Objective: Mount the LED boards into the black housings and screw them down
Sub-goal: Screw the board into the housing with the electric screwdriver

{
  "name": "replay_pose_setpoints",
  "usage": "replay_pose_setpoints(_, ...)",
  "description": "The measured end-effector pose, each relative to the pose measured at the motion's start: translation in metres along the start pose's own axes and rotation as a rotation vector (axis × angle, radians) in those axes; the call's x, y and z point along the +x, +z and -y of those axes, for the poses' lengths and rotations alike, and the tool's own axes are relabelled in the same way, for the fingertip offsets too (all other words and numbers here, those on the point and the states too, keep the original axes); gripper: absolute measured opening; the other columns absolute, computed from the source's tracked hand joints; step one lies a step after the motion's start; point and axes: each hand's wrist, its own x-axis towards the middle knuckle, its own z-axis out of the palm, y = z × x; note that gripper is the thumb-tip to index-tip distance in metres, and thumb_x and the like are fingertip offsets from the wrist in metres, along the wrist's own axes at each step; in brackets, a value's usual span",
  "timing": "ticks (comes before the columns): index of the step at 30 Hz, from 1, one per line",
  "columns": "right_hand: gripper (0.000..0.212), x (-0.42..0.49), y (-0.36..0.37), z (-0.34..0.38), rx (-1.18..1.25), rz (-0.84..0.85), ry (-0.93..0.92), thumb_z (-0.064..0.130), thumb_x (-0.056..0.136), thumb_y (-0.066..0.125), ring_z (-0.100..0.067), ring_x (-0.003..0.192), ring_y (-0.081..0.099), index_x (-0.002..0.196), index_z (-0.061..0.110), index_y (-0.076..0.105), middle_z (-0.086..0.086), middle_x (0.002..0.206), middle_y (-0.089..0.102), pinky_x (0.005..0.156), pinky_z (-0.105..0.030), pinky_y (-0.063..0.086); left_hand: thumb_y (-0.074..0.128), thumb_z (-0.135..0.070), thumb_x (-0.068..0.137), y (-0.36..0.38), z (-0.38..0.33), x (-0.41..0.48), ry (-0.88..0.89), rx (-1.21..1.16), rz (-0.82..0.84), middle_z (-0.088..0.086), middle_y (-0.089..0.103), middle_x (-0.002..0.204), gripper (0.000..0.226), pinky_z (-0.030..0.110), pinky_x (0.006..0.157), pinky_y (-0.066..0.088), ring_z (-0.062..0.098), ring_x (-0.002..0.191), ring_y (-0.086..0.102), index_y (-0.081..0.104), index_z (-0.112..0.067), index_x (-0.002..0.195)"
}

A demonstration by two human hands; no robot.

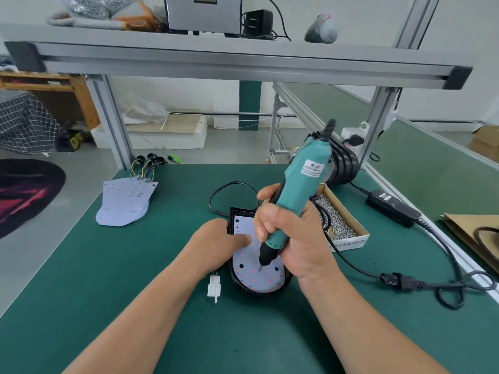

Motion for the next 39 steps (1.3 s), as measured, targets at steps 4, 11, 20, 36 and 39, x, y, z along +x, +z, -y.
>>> replay_pose_setpoints(4,0.018,0.006,-0.010,0.010,0.064,-0.043,-0.071,0.011,0.087,0.066,-0.023,0.056,0.048,0.105,0.010,0.067,-0.003,0.063,0.045,0.059,-0.031,0.045,0.069,-0.059,0.072,-0.003,-0.003,-0.003,-0.013,0.032,0.001,-0.003,0.049,0.067,0.047,0.034,0.064,0.035,0.020,0.063,0.044,0.052,-0.015,0.071)
replay_pose_setpoints(11,0.008,0.012,-0.035,0.009,0.345,-0.365,-0.050,0.015,0.094,0.061,-0.013,0.060,0.044,0.098,0.017,0.067,0.003,0.067,0.043,0.057,-0.024,0.044,0.044,-0.009,0.101,-0.018,-0.012,-0.002,-0.157,-0.542,-0.126,0.007,0.042,0.076,0.012,0.027,0.052,0.030,0.017,0.056,0.035,0.051,-0.012,0.092)
replay_pose_setpoints(20,0.006,0.015,-0.047,0.009,0.419,-0.514,-0.064,0.014,0.093,0.063,-0.012,0.062,0.046,0.098,0.017,0.066,0.003,0.069,0.045,0.058,-0.023,0.045,0.054,-0.006,0.108,-0.024,-0.015,-0.007,-0.025,-1.168,-0.017,0.004,0.072,0.079,0.013,0.014,0.047,0.050,0.005,0.061,0.065,0.065,-0.001,0.113)
replay_pose_setpoints(36,0.006,0.014,-0.041,0.020,0.482,-0.525,-0.122,0.014,0.096,0.060,-0.014,0.062,0.047,0.102,0.015,0.062,0.003,0.070,0.043,0.061,-0.025,0.045,0.071,-0.013,0.095,-0.021,-0.028,-0.029,0.089,-0.899,0.234,0.018,0.077,0.101,0.016,0.019,0.044,0.048,0.015,0.073,0.075,0.069,-0.004,0.108)
replay_pose_setpoints(39,0.005,0.015,-0.038,0.024,0.496,-0.514,-0.143,0.014,0.097,0.059,-0.014,0.063,0.048,0.100,0.014,0.063,0.003,0.070,0.044,0.062,-0.025,0.047,0.070,-0.009,0.099,-0.018,-0.029,-0.030,0.097,-0.835,0.224,0.014,0.071,0.088,0.006,0.018,0.042,0.040,0.013,0.062,0.060,0.076,-0.008,0.099)
